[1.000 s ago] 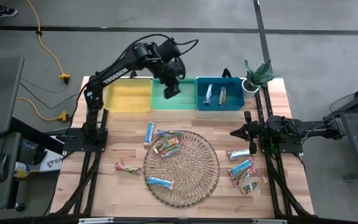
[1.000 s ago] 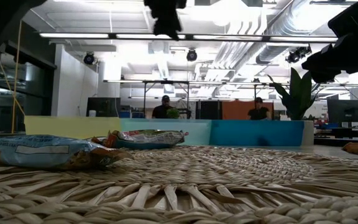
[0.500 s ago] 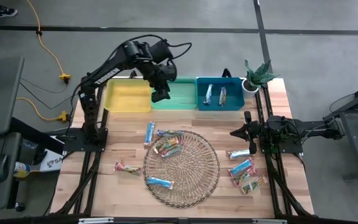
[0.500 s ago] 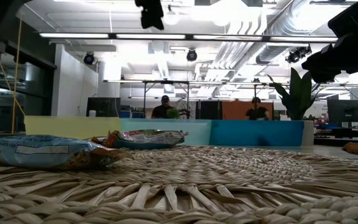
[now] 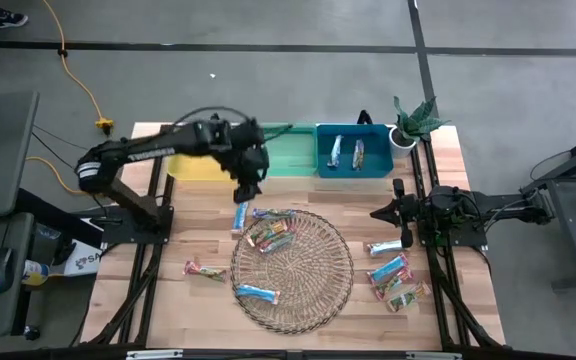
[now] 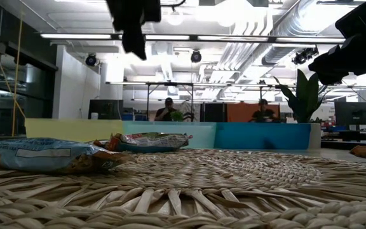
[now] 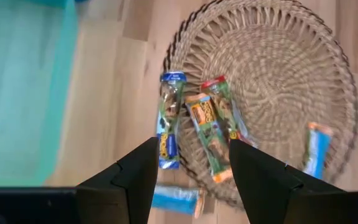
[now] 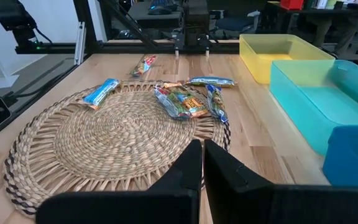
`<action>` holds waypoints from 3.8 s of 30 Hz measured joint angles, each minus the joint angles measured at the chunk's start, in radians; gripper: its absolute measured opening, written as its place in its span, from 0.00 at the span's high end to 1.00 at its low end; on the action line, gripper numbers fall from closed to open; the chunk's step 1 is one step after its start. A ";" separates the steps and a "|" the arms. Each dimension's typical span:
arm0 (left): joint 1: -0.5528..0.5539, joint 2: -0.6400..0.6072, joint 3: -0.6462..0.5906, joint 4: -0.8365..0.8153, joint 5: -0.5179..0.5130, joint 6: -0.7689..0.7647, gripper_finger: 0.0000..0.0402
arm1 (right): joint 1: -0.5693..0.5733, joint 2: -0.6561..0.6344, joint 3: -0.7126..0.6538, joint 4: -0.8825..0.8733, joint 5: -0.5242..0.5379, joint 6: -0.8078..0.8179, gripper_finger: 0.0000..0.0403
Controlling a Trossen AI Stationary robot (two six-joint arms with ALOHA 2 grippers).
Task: Pick and place Granola Bars by type
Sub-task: Put the blue granola bar into the blue bin
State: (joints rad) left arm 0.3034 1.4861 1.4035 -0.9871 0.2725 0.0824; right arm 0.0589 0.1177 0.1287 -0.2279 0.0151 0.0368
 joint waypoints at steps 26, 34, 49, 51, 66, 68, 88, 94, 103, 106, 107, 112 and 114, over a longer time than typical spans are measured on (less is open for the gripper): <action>-0.026 0.102 -0.353 0.439 -0.071 0.139 0.52 | 0.000 0.000 0.000 0.000 0.000 0.000 1.00; -0.025 0.169 -0.353 0.448 -0.031 0.157 0.52 | 0.000 0.000 0.000 0.000 0.000 0.000 1.00; -0.042 0.226 -0.353 0.474 -0.021 0.157 0.52 | 0.000 0.000 0.000 0.001 0.000 0.000 1.00; -0.046 0.236 -0.353 0.482 -0.024 0.157 0.52 | 0.000 0.000 0.000 0.000 0.000 0.000 1.00; -0.049 0.320 -0.352 0.496 0.015 0.148 0.52 | 0.000 0.007 0.001 0.000 0.000 0.000 1.00; -0.048 0.329 -0.350 0.497 0.029 0.145 0.52 | 0.000 0.007 0.001 0.000 0.000 0.000 1.00; -0.048 0.341 -0.350 0.507 0.053 0.116 0.52 | 0.000 0.007 0.001 0.000 0.000 0.000 1.00; -0.048 0.342 -0.350 0.509 0.049 0.117 0.60 | 0.000 0.007 0.001 0.000 0.000 0.000 1.00; -0.048 0.343 -0.351 0.511 0.055 0.115 0.80 | 0.000 0.007 0.001 0.000 0.000 0.000 1.00; -0.048 0.342 -0.349 0.508 0.062 0.097 0.82 | 0.000 0.007 0.001 0.000 0.000 0.000 1.00; -0.049 0.343 -0.343 0.500 0.064 0.096 0.82 | 0.000 0.007 0.001 0.000 0.000 0.000 1.00; -0.051 0.346 -0.278 0.442 0.062 0.096 0.83 | 0.000 0.007 0.000 0.000 0.000 0.000 1.00; -0.050 0.346 -0.245 0.428 0.060 0.098 0.83 | 0.000 0.007 0.000 0.000 0.000 0.000 1.00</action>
State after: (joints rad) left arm 0.2532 1.8319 1.1581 -0.5591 0.3326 0.1800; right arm 0.0587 0.1249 0.1284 -0.2279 0.0151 0.0368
